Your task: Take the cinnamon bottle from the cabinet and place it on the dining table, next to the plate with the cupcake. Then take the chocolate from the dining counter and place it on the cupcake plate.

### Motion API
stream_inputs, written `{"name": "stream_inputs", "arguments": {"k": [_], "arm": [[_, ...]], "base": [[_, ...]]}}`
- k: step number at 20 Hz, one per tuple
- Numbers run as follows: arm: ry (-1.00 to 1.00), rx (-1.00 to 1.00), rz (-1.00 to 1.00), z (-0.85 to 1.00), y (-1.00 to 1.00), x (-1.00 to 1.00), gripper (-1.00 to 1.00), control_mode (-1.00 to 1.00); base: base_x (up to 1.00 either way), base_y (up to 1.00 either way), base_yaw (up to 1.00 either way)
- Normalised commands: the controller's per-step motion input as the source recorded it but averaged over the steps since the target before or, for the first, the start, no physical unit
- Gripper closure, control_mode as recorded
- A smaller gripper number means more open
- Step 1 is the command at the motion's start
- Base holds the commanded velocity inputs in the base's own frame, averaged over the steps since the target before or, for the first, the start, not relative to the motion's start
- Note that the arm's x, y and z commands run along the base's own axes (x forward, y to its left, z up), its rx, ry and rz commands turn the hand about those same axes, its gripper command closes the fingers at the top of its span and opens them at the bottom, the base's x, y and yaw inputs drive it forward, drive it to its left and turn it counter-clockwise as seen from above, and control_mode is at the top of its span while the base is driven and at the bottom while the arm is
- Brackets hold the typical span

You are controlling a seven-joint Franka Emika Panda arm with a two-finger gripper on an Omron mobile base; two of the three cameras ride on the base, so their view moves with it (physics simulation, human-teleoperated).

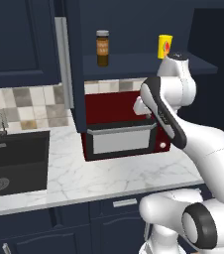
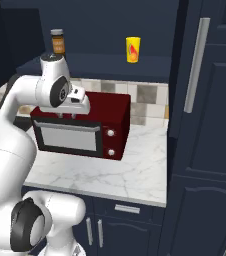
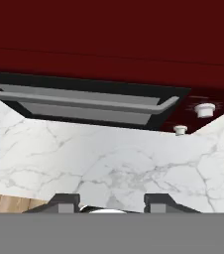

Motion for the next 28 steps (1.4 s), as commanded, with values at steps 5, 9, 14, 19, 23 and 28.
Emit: {"name": "stream_inputs", "arguments": {"k": [5,9,14,19,23,28], "arm": [[-0.31,-0.01,0.01,0.17,0.11,-0.12,-1.0,-1.0],[-0.54,-0.04,-0.03,0.83,0.64,0.04,-1.0,-1.0],[-0.4,-0.03,-0.07,0.99,0.86,0.18,-1.0,-1.0],[-0.05,0.0,-0.01,1.0,0.49,0.58,-1.0,-1.0],[0.0,0.0,0.0,0.78,0.12,0.7,-1.0,-1.0],[0.01,0.0,0.0,0.25,0.08,0.65,-1.0,-1.0]], "base": [[0.0,0.0,0.0],[0.0,0.0,0.0],[0.0,0.0,0.0],[0.0,0.0,0.0],[0.0,0.0,0.0],[0.0,0.0,0.0]]}}
